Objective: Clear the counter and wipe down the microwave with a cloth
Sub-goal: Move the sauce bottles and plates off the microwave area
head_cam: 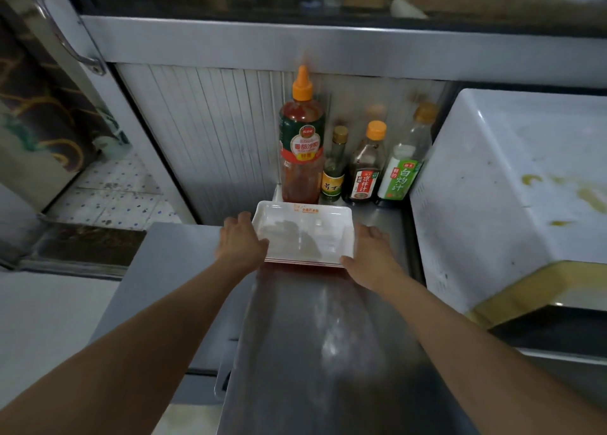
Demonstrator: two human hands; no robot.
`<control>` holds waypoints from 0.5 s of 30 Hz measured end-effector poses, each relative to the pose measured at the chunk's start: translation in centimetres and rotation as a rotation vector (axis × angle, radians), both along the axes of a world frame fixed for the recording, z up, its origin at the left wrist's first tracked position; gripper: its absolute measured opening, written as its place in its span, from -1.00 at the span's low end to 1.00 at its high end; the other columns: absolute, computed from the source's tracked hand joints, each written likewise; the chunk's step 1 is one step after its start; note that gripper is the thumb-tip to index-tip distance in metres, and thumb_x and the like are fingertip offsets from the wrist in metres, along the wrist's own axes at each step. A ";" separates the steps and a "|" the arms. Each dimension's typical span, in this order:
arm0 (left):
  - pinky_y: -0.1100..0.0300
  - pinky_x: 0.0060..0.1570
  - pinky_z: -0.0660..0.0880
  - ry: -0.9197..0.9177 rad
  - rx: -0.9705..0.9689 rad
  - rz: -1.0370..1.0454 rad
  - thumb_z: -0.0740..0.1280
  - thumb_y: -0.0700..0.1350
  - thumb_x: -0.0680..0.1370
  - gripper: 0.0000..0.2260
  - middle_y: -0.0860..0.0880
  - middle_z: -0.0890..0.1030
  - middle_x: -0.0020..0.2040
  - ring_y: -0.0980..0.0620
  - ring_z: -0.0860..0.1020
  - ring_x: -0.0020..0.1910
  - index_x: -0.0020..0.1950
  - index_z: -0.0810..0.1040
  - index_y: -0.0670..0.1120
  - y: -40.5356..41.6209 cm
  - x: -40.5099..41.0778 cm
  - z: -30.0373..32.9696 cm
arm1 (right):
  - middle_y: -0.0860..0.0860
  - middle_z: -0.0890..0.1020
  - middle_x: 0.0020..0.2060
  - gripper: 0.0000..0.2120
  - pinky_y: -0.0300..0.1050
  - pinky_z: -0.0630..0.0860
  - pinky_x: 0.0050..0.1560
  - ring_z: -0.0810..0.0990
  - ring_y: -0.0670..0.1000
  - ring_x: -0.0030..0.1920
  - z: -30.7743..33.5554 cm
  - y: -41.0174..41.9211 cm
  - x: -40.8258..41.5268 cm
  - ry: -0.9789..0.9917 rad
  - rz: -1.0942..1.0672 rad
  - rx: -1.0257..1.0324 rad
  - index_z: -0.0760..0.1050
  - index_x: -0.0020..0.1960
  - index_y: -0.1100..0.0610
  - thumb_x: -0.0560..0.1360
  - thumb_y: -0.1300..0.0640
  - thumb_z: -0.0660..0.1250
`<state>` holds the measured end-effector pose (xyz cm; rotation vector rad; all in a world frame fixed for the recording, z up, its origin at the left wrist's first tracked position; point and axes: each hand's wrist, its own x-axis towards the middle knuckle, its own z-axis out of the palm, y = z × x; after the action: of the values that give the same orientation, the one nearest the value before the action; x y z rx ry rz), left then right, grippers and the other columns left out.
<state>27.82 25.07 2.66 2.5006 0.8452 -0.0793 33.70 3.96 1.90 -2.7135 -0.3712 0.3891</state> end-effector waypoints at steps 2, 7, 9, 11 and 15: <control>-0.06 0.22 0.36 0.007 0.051 -0.060 0.36 -0.09 0.47 -0.47 -0.19 0.36 0.31 -0.17 0.32 0.33 0.39 0.27 -0.14 -1.0 -1.0 1.6 | 0.10 0.37 0.31 -0.44 -0.02 0.28 0.30 0.26 0.14 0.33 1.0 -0.6 -1.4 -0.028 0.053 -0.004 0.23 0.38 0.13 0.44 0.10 0.33; -0.03 0.28 0.35 0.036 0.148 -0.164 0.35 -0.11 0.46 -0.47 -0.16 0.36 0.32 -0.15 0.33 0.32 0.39 0.28 -0.12 -4.8 -4.9 4.7 | 0.10 0.34 0.33 -0.40 -0.01 0.29 0.30 0.24 0.14 0.34 3.5 -2.6 -5.2 -0.084 0.179 -0.029 0.23 0.40 0.15 0.43 0.08 0.36; -0.04 0.27 0.36 0.050 0.172 -0.163 0.34 -0.10 0.47 -0.49 -0.14 0.36 0.32 -0.15 0.33 0.32 0.39 0.29 -0.11 -6.8 -7.0 5.6 | 0.09 0.34 0.33 -0.42 -0.02 0.30 0.29 0.24 0.14 0.34 4.4 -3.9 -6.8 -0.105 0.237 -0.041 0.24 0.39 0.14 0.43 0.09 0.35; -0.05 0.26 0.38 0.070 0.192 -0.160 0.32 -0.09 0.47 -0.51 -0.15 0.37 0.32 -0.15 0.34 0.31 0.37 0.29 -0.11 -8.9 -9.2 6.3 | 0.08 0.32 0.35 -0.42 -0.03 0.29 0.30 0.22 0.13 0.35 5.3 -5.2 -8.5 -0.114 0.285 -0.044 0.23 0.40 0.13 0.44 0.09 0.34; -0.05 0.22 0.40 0.099 0.219 -0.157 0.34 -0.08 0.47 -0.56 -0.16 0.40 0.27 -0.17 0.36 0.26 0.31 0.32 -0.12 -13.1 -13.7 7.3 | 0.11 0.31 0.36 -0.41 -0.03 0.25 0.34 0.20 0.15 0.37 6.7 -8.9 -12.1 -0.144 0.364 -0.009 0.24 0.40 0.15 0.43 0.09 0.35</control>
<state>14.09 11.97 9.92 2.7862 0.7294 -0.1737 21.56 -4.91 8.63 -2.6870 -0.9121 0.2913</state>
